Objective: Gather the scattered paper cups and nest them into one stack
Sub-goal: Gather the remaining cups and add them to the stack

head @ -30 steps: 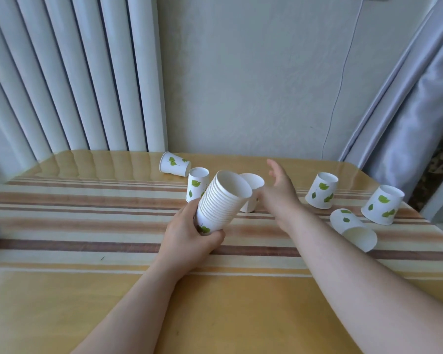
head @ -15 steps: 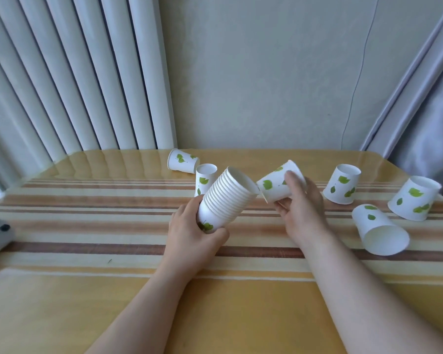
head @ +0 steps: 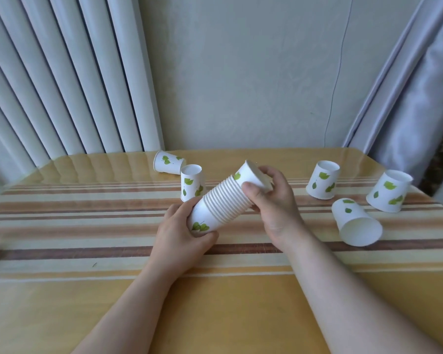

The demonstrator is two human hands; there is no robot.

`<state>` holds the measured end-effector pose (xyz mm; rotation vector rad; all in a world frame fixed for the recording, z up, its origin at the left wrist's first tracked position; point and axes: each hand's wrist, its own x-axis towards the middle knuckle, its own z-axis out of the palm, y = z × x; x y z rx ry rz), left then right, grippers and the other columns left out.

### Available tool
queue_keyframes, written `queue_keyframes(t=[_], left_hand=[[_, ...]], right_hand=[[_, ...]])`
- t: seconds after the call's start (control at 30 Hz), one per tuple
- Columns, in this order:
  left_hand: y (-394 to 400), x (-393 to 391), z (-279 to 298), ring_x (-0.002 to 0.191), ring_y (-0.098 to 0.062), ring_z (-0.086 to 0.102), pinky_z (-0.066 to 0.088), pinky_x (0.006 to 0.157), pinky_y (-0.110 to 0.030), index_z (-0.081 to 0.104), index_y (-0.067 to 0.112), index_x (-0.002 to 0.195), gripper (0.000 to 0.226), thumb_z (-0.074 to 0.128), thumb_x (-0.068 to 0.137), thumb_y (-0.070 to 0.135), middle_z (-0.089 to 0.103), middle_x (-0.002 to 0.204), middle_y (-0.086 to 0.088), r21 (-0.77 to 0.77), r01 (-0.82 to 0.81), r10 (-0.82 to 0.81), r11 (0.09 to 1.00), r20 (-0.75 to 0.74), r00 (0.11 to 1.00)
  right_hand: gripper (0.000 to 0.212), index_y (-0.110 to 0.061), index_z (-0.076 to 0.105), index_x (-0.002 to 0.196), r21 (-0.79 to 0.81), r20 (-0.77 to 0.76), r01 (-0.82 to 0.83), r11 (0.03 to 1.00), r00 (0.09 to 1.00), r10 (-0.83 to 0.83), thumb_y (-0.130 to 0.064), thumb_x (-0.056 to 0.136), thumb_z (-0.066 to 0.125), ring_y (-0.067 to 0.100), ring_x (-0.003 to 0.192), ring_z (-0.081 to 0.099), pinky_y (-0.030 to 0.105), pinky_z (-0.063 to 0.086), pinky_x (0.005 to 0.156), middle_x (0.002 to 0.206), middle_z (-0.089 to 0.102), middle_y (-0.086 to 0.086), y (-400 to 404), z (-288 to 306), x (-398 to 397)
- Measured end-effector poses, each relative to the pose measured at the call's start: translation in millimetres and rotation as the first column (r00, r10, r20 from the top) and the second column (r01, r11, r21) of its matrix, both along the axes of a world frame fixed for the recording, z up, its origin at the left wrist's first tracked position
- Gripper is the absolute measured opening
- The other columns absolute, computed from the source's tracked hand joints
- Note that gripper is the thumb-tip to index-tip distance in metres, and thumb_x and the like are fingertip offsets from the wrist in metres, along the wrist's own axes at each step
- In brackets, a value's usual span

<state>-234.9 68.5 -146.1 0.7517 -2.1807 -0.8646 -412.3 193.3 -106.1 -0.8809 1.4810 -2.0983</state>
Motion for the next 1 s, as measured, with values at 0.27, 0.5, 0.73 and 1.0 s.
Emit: queue_keyframes(t=[0.27,0.5,0.73,1.0], left_hand=[[3.3,0.8,0.5,0.105,0.003,0.059,0.042,0.08,-0.015,0.059,0.05,0.138,0.075,0.083,0.068,0.039,0.057,0.115,0.024,-0.033,0.037,-0.038,0.999,-0.034,0.999],[13.0,3.4,4.4,0.111,-0.02,0.058,0.046,0.093,-0.037,0.066,0.041,0.138,0.075,0.092,0.067,0.043,0.068,0.114,0.014,-0.2,0.063,-0.063,0.978,0.011,0.998],[12.7,8.0,0.5,0.111,-0.019,0.059,0.046,0.095,-0.038,0.065,0.041,0.14,0.079,0.095,0.068,0.043,0.068,0.12,0.016,-0.198,0.097,-0.103,0.975,-0.02,0.995],[11.9,8.5,1.7,0.104,-0.001,0.047,0.039,0.092,-0.031,0.062,0.046,0.139,0.076,0.09,0.069,0.049,0.05,0.114,0.046,-0.284,0.161,-0.157,0.945,0.038,0.987]], right_hand=[[0.131,-0.055,0.027,0.163,0.498,-0.387,0.037,0.866,0.903,0.184,-0.088,0.052,0.088,-0.001,0.117,0.069,0.025,0.06,0.09,0.134,0.06,-0.039,67.2,1.6,2.4],[0.06,-0.03,0.074,0.126,0.097,-0.908,0.894,0.437,0.259,-0.328,-0.029,0.07,0.096,0.046,0.122,0.054,0.054,0.049,0.1,0.133,0.053,0.005,141.6,-12.1,-52.0],[0.058,-0.03,0.069,0.138,0.47,-0.729,0.73,0.496,0.638,-0.247,-0.021,0.084,0.09,0.032,0.131,0.056,0.031,0.042,0.102,0.141,0.047,0.006,151.5,-39.6,-59.5],[0.051,-0.028,0.052,0.119,0.061,0.224,0.174,0.983,0.957,-0.183,-0.025,0.074,0.076,0.026,0.082,0.07,0.033,0.054,0.064,0.128,0.072,0.012,125.4,10.6,-19.1]])
